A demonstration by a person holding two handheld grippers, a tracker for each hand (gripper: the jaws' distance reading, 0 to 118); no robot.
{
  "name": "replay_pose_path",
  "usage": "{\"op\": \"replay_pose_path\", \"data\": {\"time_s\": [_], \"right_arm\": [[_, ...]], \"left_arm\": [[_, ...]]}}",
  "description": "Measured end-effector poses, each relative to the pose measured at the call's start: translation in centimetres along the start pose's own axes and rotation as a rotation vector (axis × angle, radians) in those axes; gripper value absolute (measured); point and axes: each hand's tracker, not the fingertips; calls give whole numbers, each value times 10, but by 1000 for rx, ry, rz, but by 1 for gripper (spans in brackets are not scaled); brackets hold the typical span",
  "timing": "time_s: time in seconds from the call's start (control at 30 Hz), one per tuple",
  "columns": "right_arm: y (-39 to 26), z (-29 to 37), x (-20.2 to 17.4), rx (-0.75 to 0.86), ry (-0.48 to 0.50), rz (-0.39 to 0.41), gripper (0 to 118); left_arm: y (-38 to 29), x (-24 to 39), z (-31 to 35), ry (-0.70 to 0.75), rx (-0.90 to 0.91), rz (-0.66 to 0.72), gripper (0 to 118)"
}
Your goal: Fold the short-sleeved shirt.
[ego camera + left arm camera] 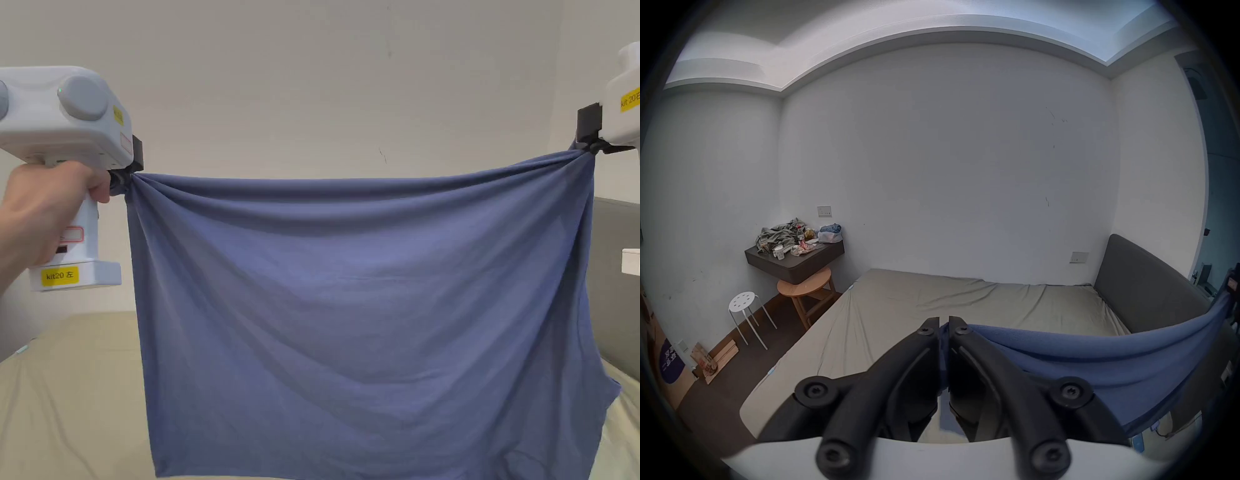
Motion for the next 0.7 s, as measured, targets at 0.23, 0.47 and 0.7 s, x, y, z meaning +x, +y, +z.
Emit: {"op": "replay_pose_path", "data": {"time_s": [0.23,0.47,0.7], "right_arm": [[10,-51,-11,14,-24,-11,1],[26,-98,-24,14,-46,10,1],[26,-142,-36,7,-52,18,1]], "left_arm": [[22,0,-55,56,37,-7,3],[32,20,-98,140,94,-87,3],[25,32,-138,154,100,-34,3]]}}
